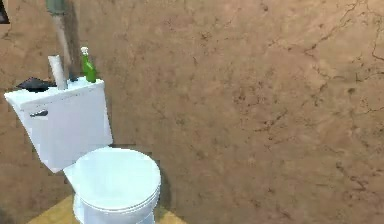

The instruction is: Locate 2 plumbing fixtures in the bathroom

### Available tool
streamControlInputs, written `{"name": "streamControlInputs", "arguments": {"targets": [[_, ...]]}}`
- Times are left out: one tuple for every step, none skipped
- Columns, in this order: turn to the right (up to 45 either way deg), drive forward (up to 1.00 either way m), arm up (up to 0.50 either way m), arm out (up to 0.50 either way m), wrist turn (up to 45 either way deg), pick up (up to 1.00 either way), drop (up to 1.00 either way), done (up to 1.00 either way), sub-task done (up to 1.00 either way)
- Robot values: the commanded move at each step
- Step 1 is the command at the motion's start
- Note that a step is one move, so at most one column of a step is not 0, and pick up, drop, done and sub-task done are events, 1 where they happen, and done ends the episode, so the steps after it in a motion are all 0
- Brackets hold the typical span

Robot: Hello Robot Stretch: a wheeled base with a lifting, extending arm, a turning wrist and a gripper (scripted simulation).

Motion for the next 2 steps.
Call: {"name": "streamControlInputs", "arguments": {"targets": [[-27.0, 0.00, 0.00, 0.00, 0.0, 0.00, 0.00, 0.00, 0.00], [0.0, 0.00, 0.00, 0.00, 0.0, 0.00, 0.00, 1.00, 0.00]]}}
